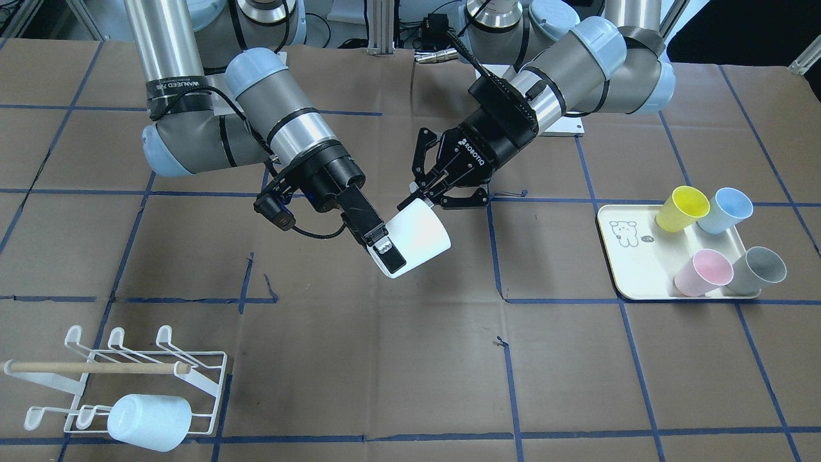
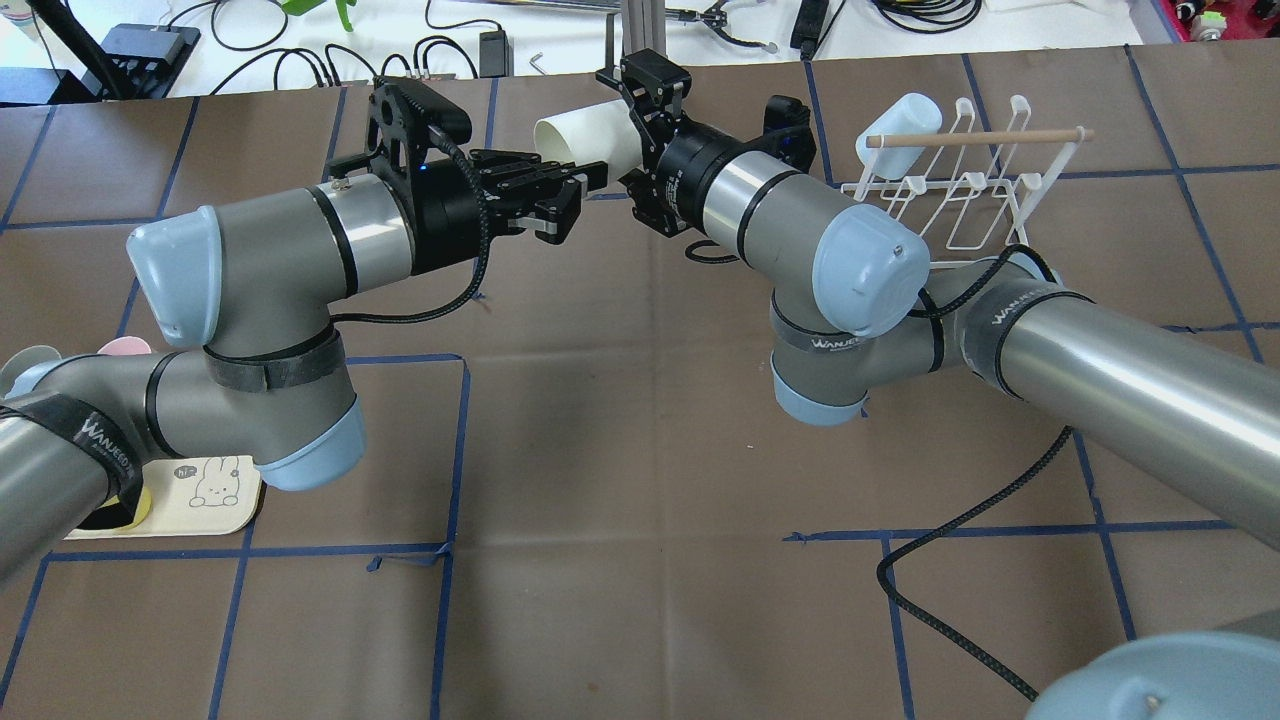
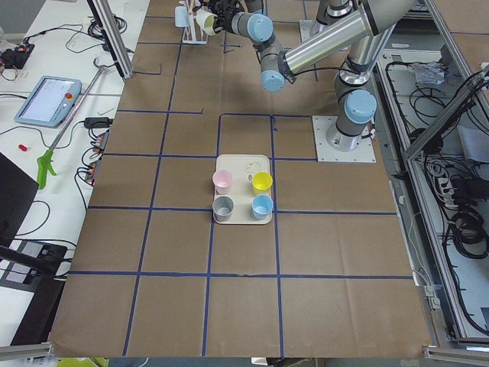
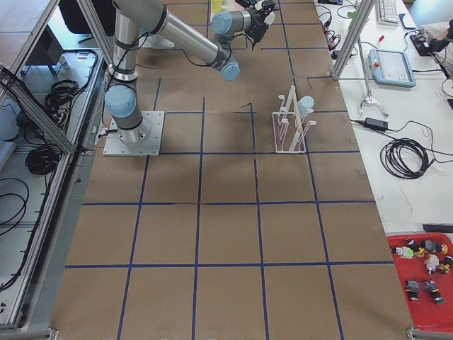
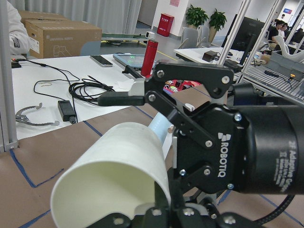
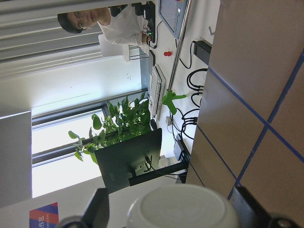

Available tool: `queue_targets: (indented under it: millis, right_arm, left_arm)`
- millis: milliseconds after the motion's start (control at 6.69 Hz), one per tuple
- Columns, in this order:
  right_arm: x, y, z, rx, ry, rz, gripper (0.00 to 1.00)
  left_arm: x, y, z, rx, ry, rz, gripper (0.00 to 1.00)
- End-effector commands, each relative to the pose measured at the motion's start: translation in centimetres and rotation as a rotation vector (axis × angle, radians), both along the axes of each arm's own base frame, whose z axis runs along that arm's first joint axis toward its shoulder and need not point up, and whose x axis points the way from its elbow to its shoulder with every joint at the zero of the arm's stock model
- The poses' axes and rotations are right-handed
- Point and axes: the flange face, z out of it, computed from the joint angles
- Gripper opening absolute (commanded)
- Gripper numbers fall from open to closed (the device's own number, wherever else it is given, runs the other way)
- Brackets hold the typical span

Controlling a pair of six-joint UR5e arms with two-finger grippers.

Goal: Transfer IKEA cup to right arm and place on rack

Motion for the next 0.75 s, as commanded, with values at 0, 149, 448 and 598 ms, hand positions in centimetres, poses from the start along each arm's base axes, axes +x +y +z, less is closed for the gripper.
queue_targets:
  millis: [0, 149, 448, 598]
  right_arm:
    - [0.02, 0.08, -0.11, 0.0, 0.004, 0.006, 0.66]
    - [0.04, 0.07, -0.26, 0.008, 0.008, 0.008, 0.52]
    - [0.0, -0.08, -0.36, 0.019, 0.012, 0.008, 0.41]
    - [0.07, -0.01, -0.28, 0.017, 0.011, 0.01, 0.39]
  left_arm:
    - [0.01, -0.01, -0.01, 0.0, -0.001, 0.001, 0.01]
    - [0.01, 0.03, 0.08, -0.003, -0.001, 0.001, 0.02]
    - [0.04, 0.23, 0.53, -0.007, -0.001, 0.008, 0.07]
    - [0.04, 0.39, 0.96, 0.002, 0.013, 0.018, 0.18]
